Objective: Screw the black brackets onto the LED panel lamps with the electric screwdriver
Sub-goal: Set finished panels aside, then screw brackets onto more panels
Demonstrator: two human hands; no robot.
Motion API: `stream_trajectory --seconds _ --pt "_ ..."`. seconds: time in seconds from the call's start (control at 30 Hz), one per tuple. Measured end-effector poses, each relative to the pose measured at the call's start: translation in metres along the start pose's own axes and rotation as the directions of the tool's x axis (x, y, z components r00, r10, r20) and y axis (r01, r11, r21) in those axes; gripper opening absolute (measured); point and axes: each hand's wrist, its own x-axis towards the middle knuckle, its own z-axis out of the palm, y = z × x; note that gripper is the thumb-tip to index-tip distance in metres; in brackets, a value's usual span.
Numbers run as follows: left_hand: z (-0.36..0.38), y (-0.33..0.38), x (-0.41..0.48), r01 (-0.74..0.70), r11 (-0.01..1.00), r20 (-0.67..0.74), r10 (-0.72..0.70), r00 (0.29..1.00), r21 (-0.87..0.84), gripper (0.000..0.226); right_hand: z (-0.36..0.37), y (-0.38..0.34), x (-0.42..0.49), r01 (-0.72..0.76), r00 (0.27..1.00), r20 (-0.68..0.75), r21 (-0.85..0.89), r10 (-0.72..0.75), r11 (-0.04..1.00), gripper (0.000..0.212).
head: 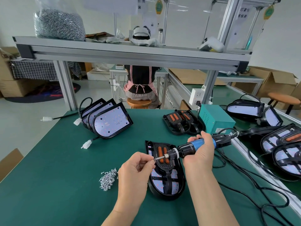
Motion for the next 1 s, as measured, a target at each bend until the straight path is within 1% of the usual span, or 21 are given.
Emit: stream_trajectory --seconds 0.07,0.13,0.2,0.27,0.3,0.33,0.37,0.4,0.43,0.47,0.5,0.53,0.63,0.7,0.9,1.0 --pt "-0.001 -0.001 0.000 0.003 1.000 -0.010 -0.002 1.000 0.003 0.033 0.000 0.002 0.001 0.001 1.000 0.003 -0.009 -0.001 1.000 0.021" --pt "-0.001 -0.005 0.001 -0.046 0.997 -0.005 0.046 0.999 0.069 0.031 0.000 0.004 0.002 0.004 1.000 0.003 -0.016 -0.004 1.000 0.021" --pt "-0.002 -0.007 -0.001 -0.170 0.970 0.003 0.173 0.985 0.175 0.028 0.000 0.006 0.004 0.004 1.000 0.002 -0.025 -0.004 1.000 0.021" --pt "-0.004 -0.008 -0.002 -0.325 0.891 0.021 0.336 0.942 0.317 0.025 -0.002 0.007 0.007 -0.012 1.000 0.000 -0.029 0.012 0.999 0.021" --pt "-0.004 -0.009 -0.002 -0.373 0.858 0.027 0.389 0.921 0.353 0.022 -0.002 0.008 0.009 -0.025 1.000 -0.003 -0.034 0.025 0.999 0.021" --pt "-0.005 -0.010 -0.001 -0.371 0.861 0.021 0.388 0.921 0.348 0.021 -0.002 0.010 0.010 -0.036 0.999 -0.008 -0.039 0.036 0.999 0.020" --pt "-0.005 -0.011 0.001 -0.310 0.906 0.007 0.322 0.947 0.287 0.024 -0.002 0.011 0.012 -0.044 0.999 -0.011 -0.040 0.043 0.998 0.020" --pt "-0.004 -0.011 0.004 -0.214 0.961 0.005 0.217 0.976 0.172 0.025 -0.002 0.011 0.013 -0.047 0.999 -0.011 -0.035 0.047 0.998 0.020" --pt "-0.003 -0.011 0.006 -0.105 0.990 0.007 0.105 0.994 0.089 0.026 -0.001 0.012 0.014 -0.049 0.999 -0.006 -0.027 0.049 0.998 0.020" --pt "-0.002 -0.011 0.007 -0.045 0.998 0.017 0.044 0.999 0.049 0.028 -0.001 0.013 0.015 -0.051 0.999 0.001 -0.019 0.051 0.999 0.020" --pt "-0.001 -0.012 0.008 -0.049 0.997 0.017 0.048 0.999 0.065 0.028 0.000 0.014 0.016 -0.052 0.999 0.010 -0.016 0.052 0.999 0.020" --pt "-0.001 -0.012 0.009 -0.084 0.991 0.016 0.083 0.996 0.101 0.027 0.000 0.015 0.017 -0.051 0.999 0.017 -0.023 0.051 0.998 0.020" --pt "0.000 -0.015 0.010 -0.219 0.948 0.012 0.223 0.975 0.232 0.023 -0.001 0.019 0.020 -0.039 0.999 0.019 -0.065 0.040 0.997 0.020" --pt "0.001 -0.018 0.014 -0.248 0.928 0.014 0.254 0.967 0.277 0.024 0.000 0.021 0.021 -0.025 1.000 0.006 -0.098 0.026 0.995 0.021" --pt "0.003 -0.028 0.020 -0.277 0.931 0.044 0.275 0.960 0.238 0.027 0.001 0.024 0.027 -0.006 0.999 -0.054 -0.180 -0.004 0.984 0.023" --pt "0.004 -0.029 0.023 -0.332 0.910 0.071 0.324 0.943 0.249 0.028 0.001 0.023 0.030 0.005 0.998 -0.059 -0.182 -0.016 0.983 0.021"
